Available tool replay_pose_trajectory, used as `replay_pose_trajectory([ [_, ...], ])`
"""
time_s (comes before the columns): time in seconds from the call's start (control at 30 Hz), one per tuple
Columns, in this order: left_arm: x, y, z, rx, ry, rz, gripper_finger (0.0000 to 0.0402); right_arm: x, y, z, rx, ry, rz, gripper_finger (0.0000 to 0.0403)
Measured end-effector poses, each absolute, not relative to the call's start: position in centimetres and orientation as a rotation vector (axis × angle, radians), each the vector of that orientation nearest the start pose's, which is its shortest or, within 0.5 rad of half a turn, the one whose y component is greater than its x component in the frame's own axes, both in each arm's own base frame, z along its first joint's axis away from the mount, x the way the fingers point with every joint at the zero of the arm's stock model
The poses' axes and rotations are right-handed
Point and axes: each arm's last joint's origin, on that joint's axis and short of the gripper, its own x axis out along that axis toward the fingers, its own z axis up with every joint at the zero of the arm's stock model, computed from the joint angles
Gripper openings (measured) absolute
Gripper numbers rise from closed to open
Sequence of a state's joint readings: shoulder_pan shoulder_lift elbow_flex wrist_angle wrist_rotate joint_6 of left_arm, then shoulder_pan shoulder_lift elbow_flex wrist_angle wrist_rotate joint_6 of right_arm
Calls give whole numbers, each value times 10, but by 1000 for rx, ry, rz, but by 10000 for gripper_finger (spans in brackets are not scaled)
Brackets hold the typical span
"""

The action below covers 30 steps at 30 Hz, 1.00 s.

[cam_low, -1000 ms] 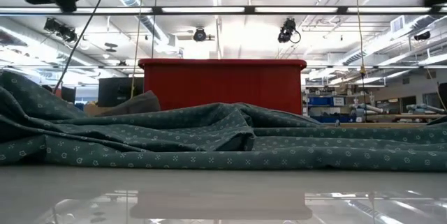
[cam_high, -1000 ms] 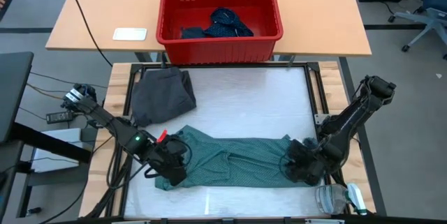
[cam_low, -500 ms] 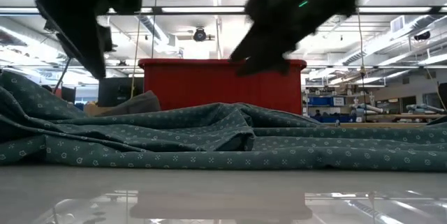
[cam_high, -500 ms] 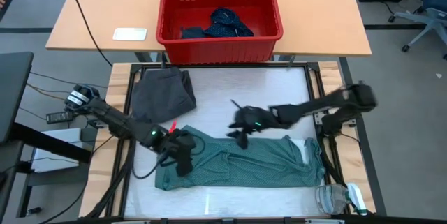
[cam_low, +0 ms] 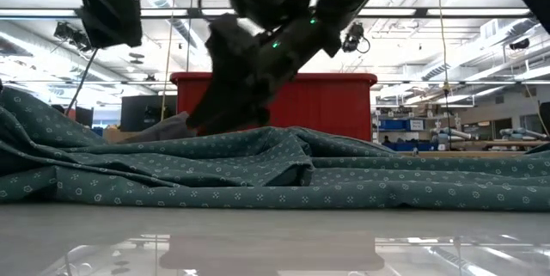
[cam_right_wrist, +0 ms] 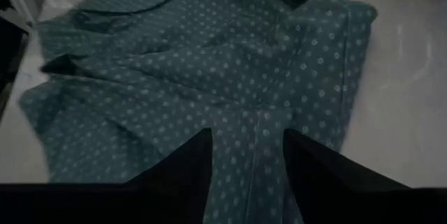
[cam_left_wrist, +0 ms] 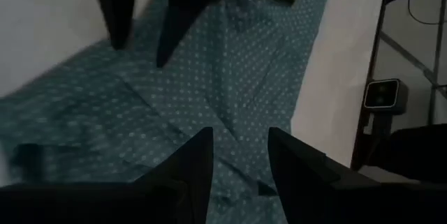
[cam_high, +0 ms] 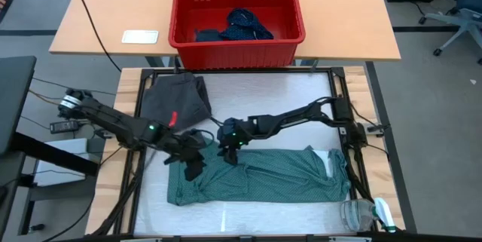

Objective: Fold laundry
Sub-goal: Fold the dark green polo

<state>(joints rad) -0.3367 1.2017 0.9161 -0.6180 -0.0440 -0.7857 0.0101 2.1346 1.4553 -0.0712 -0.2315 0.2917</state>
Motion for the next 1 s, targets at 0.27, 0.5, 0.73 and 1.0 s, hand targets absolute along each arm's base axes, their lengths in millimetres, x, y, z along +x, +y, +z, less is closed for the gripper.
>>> replay_pose_trajectory([
  [0.27,199,-57,281,-558,896,158,142,466,11,137,407,834,95,111],
  [0.5,198,-52,284,-508,857,193,142,461,8,135,378,888,33,13],
  [0.73,197,-54,284,-530,847,216,142,447,24,174,355,895,48,4],
  [1.0,194,-79,274,-575,864,135,167,422,57,225,279,876,71,2],
])
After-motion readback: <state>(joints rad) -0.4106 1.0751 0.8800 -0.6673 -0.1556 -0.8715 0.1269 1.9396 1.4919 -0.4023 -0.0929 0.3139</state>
